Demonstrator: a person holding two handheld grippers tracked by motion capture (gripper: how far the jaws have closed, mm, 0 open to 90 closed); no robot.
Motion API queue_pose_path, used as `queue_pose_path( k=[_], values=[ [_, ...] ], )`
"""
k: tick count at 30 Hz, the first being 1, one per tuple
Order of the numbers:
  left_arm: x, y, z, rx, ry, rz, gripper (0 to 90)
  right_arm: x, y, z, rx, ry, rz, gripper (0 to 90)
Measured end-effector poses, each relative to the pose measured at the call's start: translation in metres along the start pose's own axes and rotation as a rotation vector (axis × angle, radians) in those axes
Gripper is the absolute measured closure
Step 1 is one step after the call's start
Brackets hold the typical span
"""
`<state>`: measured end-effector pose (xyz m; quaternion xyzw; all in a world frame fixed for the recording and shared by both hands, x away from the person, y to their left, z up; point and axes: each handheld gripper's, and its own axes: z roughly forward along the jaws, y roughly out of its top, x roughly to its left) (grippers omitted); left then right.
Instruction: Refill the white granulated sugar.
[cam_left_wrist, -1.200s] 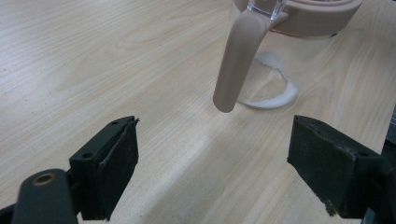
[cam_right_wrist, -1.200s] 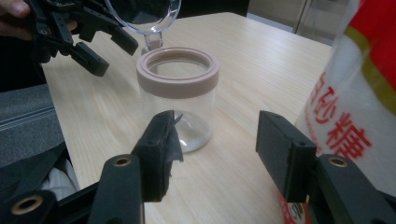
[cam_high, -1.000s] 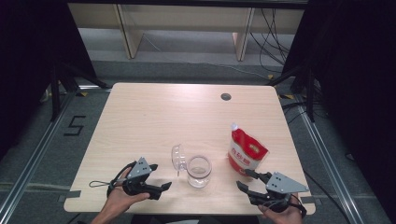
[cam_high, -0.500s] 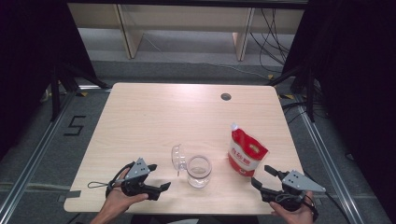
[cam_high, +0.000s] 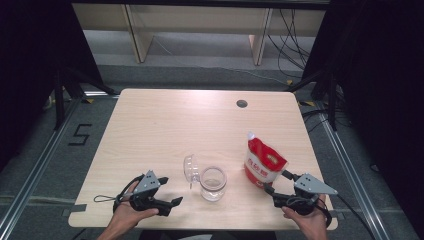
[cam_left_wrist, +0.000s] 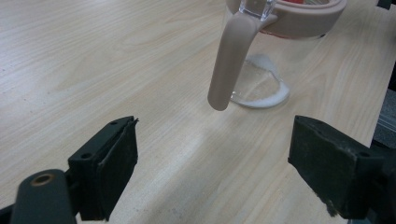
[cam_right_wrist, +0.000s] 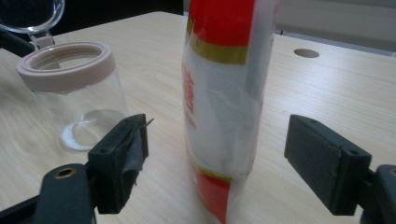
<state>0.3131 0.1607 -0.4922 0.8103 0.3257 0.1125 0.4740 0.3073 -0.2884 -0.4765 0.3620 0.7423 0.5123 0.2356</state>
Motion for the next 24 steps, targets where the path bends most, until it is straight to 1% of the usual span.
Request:
queue_pose_path(
  k=[1, 2, 3, 4, 6, 7, 8, 10, 11, 12, 13, 14, 15, 16, 17, 18, 19, 20, 21, 22, 23, 24],
  values=[
    [0.000, -0.001, 0.000, -0.012, 0.001, -0.005, 15.1, 0.000, 0.000, 0.001, 0.005, 0.009, -0.009, 20.6],
    [-0.001, -0.001, 0.000, -0.010, 0.007, -0.010, 15.1, 0.000, 0.000, 0.002, 0.000, 0.005, 0.001, 20.4],
    [-0.001, -0.001, -0.001, -0.007, 0.008, -0.003, 15.1, -0.003, 0.000, 0.005, -0.025, 0.009, -0.009, 20.4],
    [0.000, -0.001, -0.001, -0.006, 0.005, 0.000, 15.1, -0.003, 0.000, 0.005, -0.025, 0.009, -0.009, 20.4],
    [-0.001, -0.002, -0.002, -0.002, 0.009, -0.007, 15.2, -0.003, -0.001, 0.008, -0.060, 0.016, 0.038, 19.7],
    [0.000, -0.002, -0.003, 0.000, 0.012, -0.004, 15.1, -0.004, -0.001, 0.009, -0.063, 0.035, 0.040, 19.0],
    [-0.001, -0.002, -0.003, 0.000, 0.013, -0.008, 15.2, -0.005, -0.001, 0.011, -0.054, 0.018, 0.028, 18.7],
    [-0.001, -0.002, -0.002, -0.005, 0.010, -0.007, 15.1, -0.006, -0.001, 0.014, -0.078, 0.011, 0.009, 19.5],
    [-0.001, -0.002, -0.002, -0.004, 0.011, -0.010, 15.1, -0.006, -0.002, 0.015, -0.072, 0.021, 0.011, 20.2],
    [-0.001, -0.002, -0.002, -0.004, 0.011, -0.010, 15.1, -0.006, -0.002, 0.015, -0.072, 0.021, 0.011, 20.2],
    [0.000, -0.002, -0.002, 0.001, 0.011, -0.005, 15.2, -0.007, -0.002, 0.016, -0.075, 0.016, -0.011, 20.5],
    [0.000, -0.002, -0.002, 0.005, 0.020, -0.004, 15.2, -0.007, -0.003, 0.019, -0.082, 0.020, -0.006, 21.3],
    [0.000, -0.002, -0.002, 0.003, 0.017, -0.004, 15.2, -0.007, -0.004, 0.020, -0.087, 0.029, 0.003, 21.4],
    [0.000, -0.003, 0.000, -0.015, 0.009, -0.007, 15.2, -0.007, -0.004, 0.020, -0.087, 0.029, 0.003, 21.4],
    [0.000, -0.002, -0.001, 0.000, 0.011, -0.004, 15.2, -0.009, -0.003, 0.020, -0.079, 0.021, -0.031, 21.9],
    [0.001, -0.002, 0.000, -0.002, 0.011, -0.002, 15.2, -0.008, -0.004, 0.020, -0.078, 0.021, -0.009, 22.2],
    [0.000, -0.001, 0.001, -0.002, 0.011, -0.007, 15.2, -0.007, -0.005, 0.022, -0.081, 0.010, -0.003, 22.0],
    [0.001, -0.001, 0.001, 0.005, 0.014, -0.005, 15.2, -0.008, -0.005, 0.022, -0.060, 0.006, -0.015, 22.7],
    [0.001, -0.001, 0.002, 0.000, 0.010, -0.003, 15.2, -0.008, -0.005, 0.022, -0.060, 0.006, -0.015, 22.7],
    [0.001, -0.001, 0.003, 0.008, 0.016, -0.008, 15.2, -0.006, -0.005, 0.023, -0.062, 0.002, 0.004, 23.1],
    [0.001, 0.000, 0.004, 0.005, 0.016, -0.011, 15.2, -0.007, -0.005, 0.026, -0.071, 0.003, -0.005, 23.2],
    [0.002, 0.000, 0.006, -0.011, 0.010, -0.015, 15.2, -0.007, -0.005, 0.026, -0.058, 0.006, 0.005, 23.4]
  ],
)
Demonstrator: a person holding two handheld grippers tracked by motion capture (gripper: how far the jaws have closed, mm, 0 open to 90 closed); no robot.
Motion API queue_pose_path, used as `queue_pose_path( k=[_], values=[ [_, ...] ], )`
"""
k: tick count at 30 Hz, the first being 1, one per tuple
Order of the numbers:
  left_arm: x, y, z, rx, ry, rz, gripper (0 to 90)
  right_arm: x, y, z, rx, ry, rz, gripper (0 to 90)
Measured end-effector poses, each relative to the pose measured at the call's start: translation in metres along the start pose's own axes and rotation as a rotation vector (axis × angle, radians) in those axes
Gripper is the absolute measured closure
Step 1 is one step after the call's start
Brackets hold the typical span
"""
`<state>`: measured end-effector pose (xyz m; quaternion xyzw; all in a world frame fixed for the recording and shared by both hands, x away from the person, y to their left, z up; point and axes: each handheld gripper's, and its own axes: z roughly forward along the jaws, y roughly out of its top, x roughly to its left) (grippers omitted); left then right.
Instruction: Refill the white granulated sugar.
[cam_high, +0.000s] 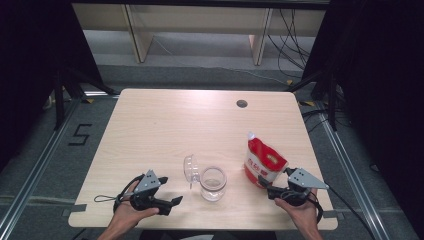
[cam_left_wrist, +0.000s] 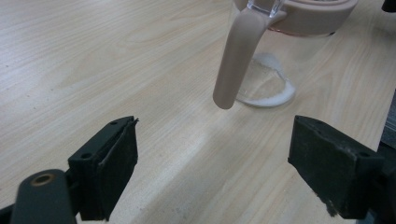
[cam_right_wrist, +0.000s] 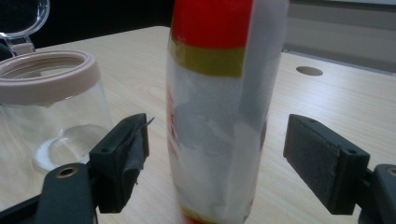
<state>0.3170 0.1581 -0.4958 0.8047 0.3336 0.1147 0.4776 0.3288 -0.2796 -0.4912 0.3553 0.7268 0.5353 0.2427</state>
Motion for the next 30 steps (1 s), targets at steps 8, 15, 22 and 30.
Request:
queue_pose_path(
  k=[8, 15, 22, 30],
  values=[
    [0.002, 0.003, 0.001, 0.018, -0.005, 0.004, 15.2, -0.004, -0.001, 0.007, 0.012, -0.019, -0.044, 24.8],
    [0.001, 0.002, 0.003, -0.001, -0.004, -0.004, 15.2, -0.002, -0.002, 0.011, 0.015, 0.007, -0.074, 26.3],
    [0.002, 0.002, 0.002, 0.014, -0.006, 0.006, 15.2, -0.003, -0.004, 0.016, 0.002, 0.027, -0.059, 28.3],
    [0.001, 0.002, 0.002, 0.020, -0.005, 0.008, 15.1, -0.004, -0.004, 0.018, -0.013, 0.048, -0.091, 30.6]
  ],
)
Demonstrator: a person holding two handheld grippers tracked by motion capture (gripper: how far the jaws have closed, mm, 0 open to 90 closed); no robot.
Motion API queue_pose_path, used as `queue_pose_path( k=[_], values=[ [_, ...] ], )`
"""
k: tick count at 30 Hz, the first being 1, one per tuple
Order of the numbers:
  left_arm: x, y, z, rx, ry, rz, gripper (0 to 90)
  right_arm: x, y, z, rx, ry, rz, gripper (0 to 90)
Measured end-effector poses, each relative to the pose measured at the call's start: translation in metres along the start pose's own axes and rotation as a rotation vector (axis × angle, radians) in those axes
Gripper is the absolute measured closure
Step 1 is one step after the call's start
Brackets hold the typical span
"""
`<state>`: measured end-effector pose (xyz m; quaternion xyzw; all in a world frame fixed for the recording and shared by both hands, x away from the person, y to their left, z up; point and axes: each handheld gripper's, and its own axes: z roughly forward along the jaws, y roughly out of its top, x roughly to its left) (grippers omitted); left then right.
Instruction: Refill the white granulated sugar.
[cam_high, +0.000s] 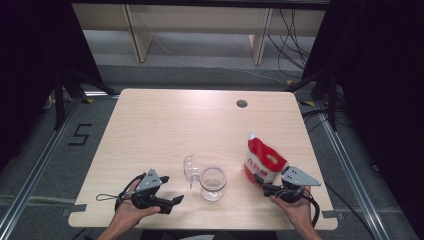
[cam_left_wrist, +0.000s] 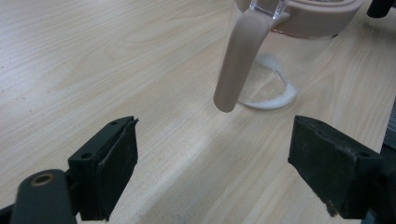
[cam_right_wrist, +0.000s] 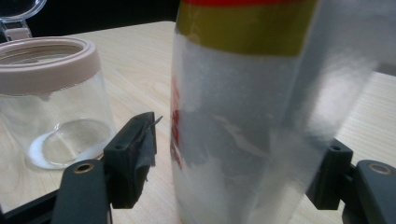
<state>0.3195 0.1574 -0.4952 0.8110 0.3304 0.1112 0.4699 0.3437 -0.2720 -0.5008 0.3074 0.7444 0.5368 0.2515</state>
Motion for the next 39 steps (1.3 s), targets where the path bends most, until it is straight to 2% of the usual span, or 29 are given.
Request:
queue_pose_path(
  k=[1, 2, 3, 5, 7, 8, 9, 10, 13, 14, 15, 16, 19, 21, 22, 23, 26, 27, 28, 29, 30, 31, 32, 33, 34, 35, 36, 37, 39],
  values=[
    [-0.001, 0.000, 0.000, -0.005, 0.003, -0.006, 15.2, 0.001, 0.000, 0.000, 0.003, -0.017, 0.011, 30.6],
    [0.000, 0.000, 0.000, 0.003, 0.007, 0.008, 15.2, 0.003, 0.000, -0.001, 0.012, -0.013, 0.040, 30.9],
    [0.000, 0.000, 0.000, 0.002, 0.004, 0.003, 15.2, 0.003, 0.000, -0.001, 0.012, -0.013, 0.040, 30.9],
    [0.000, 0.000, 0.001, 0.001, -0.003, 0.000, 15.2, 0.001, 0.000, 0.002, 0.004, 0.005, 0.011, 31.0],
    [0.000, -0.001, 0.001, -0.002, 0.001, -0.004, 15.2, 0.001, 0.000, 0.003, -0.001, 0.011, 0.008, 31.1],
    [-0.001, -0.001, 0.001, -0.005, 0.000, -0.007, 15.2, 0.000, -0.001, 0.004, -0.007, 0.029, 0.016, 30.9],
    [0.000, -0.001, 0.001, 0.000, 0.000, -0.003, 15.2, -0.001, -0.001, 0.004, 0.001, 0.014, 0.010, 30.9],
    [0.000, -0.001, 0.001, 0.000, 0.000, -0.002, 15.2, 0.002, -0.002, 0.005, 0.009, 0.017, 0.043, 31.0],
    [0.000, 0.000, 0.001, 0.004, -0.006, -0.005, 15.2, 0.000, -0.002, 0.007, 0.006, 0.036, 0.033, 31.9],
    [0.000, 0.000, 0.001, -0.002, -0.004, -0.006, 15.2, 0.001, -0.002, 0.006, 0.001, 0.028, 0.054, 32.2],
    [0.000, 0.000, 0.001, -0.005, -0.002, -0.009, 15.2, 0.000, -0.002, 0.007, -0.007, 0.031, 0.038, 32.6],
    [0.000, 0.000, 0.001, -0.004, -0.002, -0.009, 15.2, 0.000, -0.002, 0.008, -0.029, 0.004, 0.033, 32.7],
    [0.000, 0.000, 0.001, 0.000, -0.003, -0.005, 15.2, 0.000, -0.002, 0.006, -0.001, 0.011, 0.071, 32.9],
    [0.000, 0.000, 0.001, 0.001, -0.002, -0.004, 15.2, -0.001, -0.002, 0.009, -0.028, 0.031, 0.058, 33.7],
    [0.000, 0.000, 0.001, 0.003, -0.005, -0.006, 15.2, 0.000, -0.003, 0.009, -0.038, 0.039, 0.079, 34.4],
    [0.000, 0.000, 0.001, 0.004, -0.007, -0.007, 15.2, -0.002, -0.003, 0.009, -0.030, 0.016, 0.060, 34.4],
    [0.000, 0.000, 0.001, 0.005, -0.007, -0.005, 15.2, -0.002, -0.003, 0.010, -0.033, 0.019, 0.069, 34.4],
    [-0.001, 0.000, 0.001, 0.004, -0.007, -0.002, 15.2, -0.007, -0.004, 0.012, -0.064, 0.008, 0.012, 34.8],
    [-0.001, 0.000, 0.001, 0.004, -0.007, -0.004, 15.2, -0.006, -0.004, 0.011, -0.050, 0.019, 0.037, 35.6],
    [-0.001, 0.000, 0.001, 0.004, -0.008, -0.003, 15.2, -0.001, -0.005, 0.010, -0.032, 0.009, 0.102, 36.4],
    [-0.001, 0.000, 0.001, 0.006, -0.003, 0.000, 15.2, 0.000, -0.005, 0.011, -0.057, 0.011, 0.106, 36.7],
    [0.000, 0.000, 0.002, 0.017, -0.008, 0.007, 15.2, -0.002, -0.005, 0.011, -0.050, 0.019, 0.102, 36.9],
    [0.000, 0.000, 0.002, 0.017, -0.008, 0.007, 15.2, -0.004, -0.006, 0.013, -0.074, 0.013, 0.082, 37.3],
    [-0.002, 0.000, 0.002, 0.014, -0.007, 0.002, 15.2, -0.004, -0.006, 0.013, -0.074, 0.013, 0.082, 37.3],
    [-0.002, 0.000, 0.003, 0.014, -0.008, 0.008, 15.2, -0.005, -0.006, 0.013, -0.063, 0.010, 0.066, 38.3],
    [-0.002, 0.000, 0.002, 0.021, -0.013, 0.009, 15.2, -0.004, -0.007, 0.011, -0.019, 0.012, 0.075, 39.2],
    [-0.002, 0.000, 0.003, 0.019, -0.014, 0.008, 15.2, -0.005, -0.007, 0.011, -0.011, 0.014, 0.055, 39.4],
    [-0.002, 0.000, 0.002, 0.017, -0.013, 0.006, 15.2, -0.002, -0.006, 0.011, -0.024, 0.029, 0.088, 39.5],
    [-0.002, -0.001, 0.002, 0.011, -0.008, 0.005, 15.2, -0.003, -0.007, 0.012, -0.032, 0.029, 0.076, 39.9]
  ],
)
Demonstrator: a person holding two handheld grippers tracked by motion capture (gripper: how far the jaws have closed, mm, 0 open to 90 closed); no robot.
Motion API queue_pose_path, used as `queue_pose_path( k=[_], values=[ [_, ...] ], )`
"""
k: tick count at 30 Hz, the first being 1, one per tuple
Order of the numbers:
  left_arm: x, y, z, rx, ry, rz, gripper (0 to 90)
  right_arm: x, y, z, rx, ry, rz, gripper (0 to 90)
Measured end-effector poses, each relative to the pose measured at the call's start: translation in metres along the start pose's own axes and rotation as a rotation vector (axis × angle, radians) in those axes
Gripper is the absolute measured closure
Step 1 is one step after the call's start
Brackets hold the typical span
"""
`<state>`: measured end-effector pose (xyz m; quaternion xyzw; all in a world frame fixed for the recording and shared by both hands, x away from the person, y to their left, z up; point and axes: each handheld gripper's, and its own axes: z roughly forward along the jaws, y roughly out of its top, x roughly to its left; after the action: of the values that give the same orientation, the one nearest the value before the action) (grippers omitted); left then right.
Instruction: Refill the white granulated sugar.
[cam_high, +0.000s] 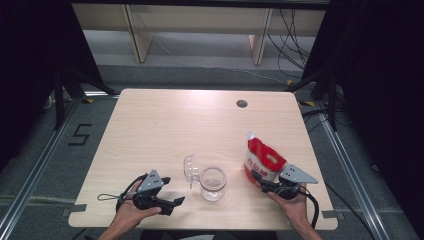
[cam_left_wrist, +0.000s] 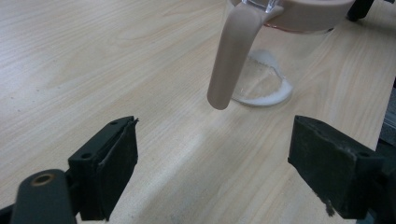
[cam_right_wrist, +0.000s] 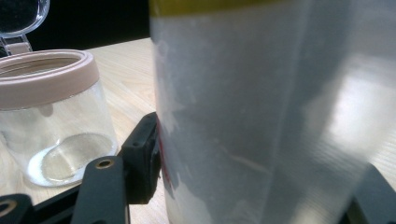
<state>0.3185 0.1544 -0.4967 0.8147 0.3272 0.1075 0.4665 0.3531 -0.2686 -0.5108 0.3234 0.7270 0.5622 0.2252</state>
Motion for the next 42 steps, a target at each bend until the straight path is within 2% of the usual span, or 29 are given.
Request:
queue_pose_path(
  k=[1, 2, 4, 6, 7, 8, 10, 14, 15, 16, 19, 20, 22, 24, 26, 27, 28, 29, 30, 31, 32, 33, 34, 35, 36, 37, 39, 41, 42],
  values=[
    [0.0003, -0.0001, 0.0001, -0.002, -0.004, -0.001, 15.2, -0.0037, -0.0031, 0.0009, -0.001, -0.004, -0.006, 39.7],
    [0.0004, 0.0002, -0.0002, 0.001, -0.005, -0.002, 15.2, -0.0020, -0.0043, 0.0019, -0.019, -0.016, 0.026, 40.3],
    [0.0006, 0.0005, -0.0005, 0.005, -0.005, 0.003, 15.2, -0.0020, -0.0038, 0.0002, 0.001, -0.002, 0.016, 40.7],
    [0.0001, 0.0005, -0.0007, 0.005, -0.002, 0.003, 15.2, -0.0025, -0.0036, 0.0012, -0.010, 0.007, 0.011, 40.7],
    [0.0003, 0.0005, -0.0006, 0.004, -0.001, 0.006, 15.2, -0.0029, -0.0040, 0.0015, -0.021, -0.006, 0.003, 40.8],
    [0.0003, 0.0005, -0.0005, 0.005, -0.002, 0.006, 15.2, -0.0032, -0.0039, 0.0007, -0.002, -0.005, 0.003, 40.9],
    [0.0001, 0.0005, -0.0005, 0.004, -0.002, 0.005, 15.2, -0.0038, -0.0039, 0.0010, -0.004, -0.003, -0.008, 41.4],
    [0.0001, 0.0005, 0.0001, 0.001, -0.004, 0.009, 15.2, -0.0033, -0.0034, 0.0004, 0.009, 0.003, -0.009, 43.3],
    [-0.0004, 0.0007, 0.0003, -0.002, -0.004, 0.008, 15.2, -0.0008, -0.0038, 0.0007, 0.002, -0.004, 0.012, 43.8],
    [-0.0013, 0.0010, 0.0006, -0.009, -0.003, 0.000, 15.3, -0.0034, -0.0029, 0.0005, 0.007, -0.003, -0.031, 44.3],
    [-0.0001, 0.0016, -0.0009, -0.009, -0.004, 0.013, 15.2, 0.0007, -0.0026, -0.0002, -0.005, -0.004, -0.006, 45.4],
    [0.0001, 0.0016, -0.0016, 0.000, -0.003, 0.006, 15.3, 0.0029, -0.0026, 0.0002, -0.014, -0.020, 0.007, 45.9],
    [0.0001, 0.0011, -0.0012, -0.003, -0.005, 0.003, 15.2, 0.0026, -0.0031, -0.0002, -0.010, -0.043, 0.006, 46.2],
    [0.0002, 0.0007, -0.0011, 0.001, -0.002, 0.006, 15.2, 0.0029, -0.0031, 0.0001, -0.014, -0.045, 0.003, 46.3],
    [0.0009, 0.0003, -0.0010, 0.009, 0.007, 0.023, 15.3, 0.0021, -0.0032, -0.0011, -0.003, -0.037, -0.003, 46.6],
    [-0.0005, 0.0001, -0.0008, -0.007, -0.003, 0.012, 15.3, 0.0022, -0.0017, -0.0028, 0.024, -0.020, 0.014, 46.7],
    [0.0001, 0.0004, -0.0015, -0.004, -0.008, 0.021, 15.3, 0.0019, -0.0016, -0.0021, 0.003, -0.008, 0.018, 46.8],
    [0.0006, 0.0008, -0.0018, -0.004, -0.008, 0.028, 15.3, -0.0016, -0.0010, -0.0034, 0.019, -0.019, -0.018, 46.8],
    [0.0011, 0.0005, -0.0017, -0.009, -0.008, 0.033, 15.3, 0.0009, -0.0010, -0.0053, 0.034, -0.021, 0.013, 46.9],
    [0.0007, 0.0004, -0.0014, -0.014, -0.007, 0.025, 15.3, -0.0001, -0.0008, -0.0040, 0.005, -0.014, 0.007, 46.9],
    [0.0013, 0.0003, -0.0017, -0.008, -0.006, 0.032, 15.3, 0.0015, -0.0008, -0.0049, 0.019, -0.010, 0.031, 46.8],
    [-0.0007, -0.0004, -0.0008, -0.013, -0.004, 0.000, 15.3, -0.0037, -0.0009, -0.0037, 0.030, -0.010, -0.028, 46.8],
    [-0.0002, -0.0002, -0.0011, -0.010, -0.003, 0.010, 15.3, -0.0015, -0.0023, -0.0025, -0.010, -0.033, -0.011, 46.7],
    [-0.0002, 0.0000, -0.0011, -0.009, -0.003, 0.015, 15.3, -0.0015, -0.0023, -0.0025, -0.010, -0.033, -0.011, 46.7],
    [-0.0003, 0.0002, -0.0014, -0.004, -0.005, 0.014, 15.3, -0.0025, -0.0014, -0.0038, 0.018, -0.011, -0.018, 46.6],
    [-0.0004, 0.0003, -0.0014, -0.003, -0.005, 0.014, 15.3, 0.0006, -0.0022, -0.0034, 0.000, -0.010, 0.018, 46.5],
    [-0.0010, 0.0002, -0.0010, -0.005, -0.001, 0.011, 15.3, 0.0000, -0.0030, -0.0030, -0.003, -0.017, 0.001, 46.3],
    [-0.0008, 0.0005, -0.0010, -0.002, -0.003, 0.019, 15.3, -0.0004, -0.0025, -0.0012, -0.002, 0.013, 0.006, 45.5],
    [-0.0011, 0.0003, -0.0008, -0.003, -0.003, 0.017, 15.3, -0.0023, -0.0021, -0.0012, -0.007, 0.014, -0.021, 45.1]
  ],
)
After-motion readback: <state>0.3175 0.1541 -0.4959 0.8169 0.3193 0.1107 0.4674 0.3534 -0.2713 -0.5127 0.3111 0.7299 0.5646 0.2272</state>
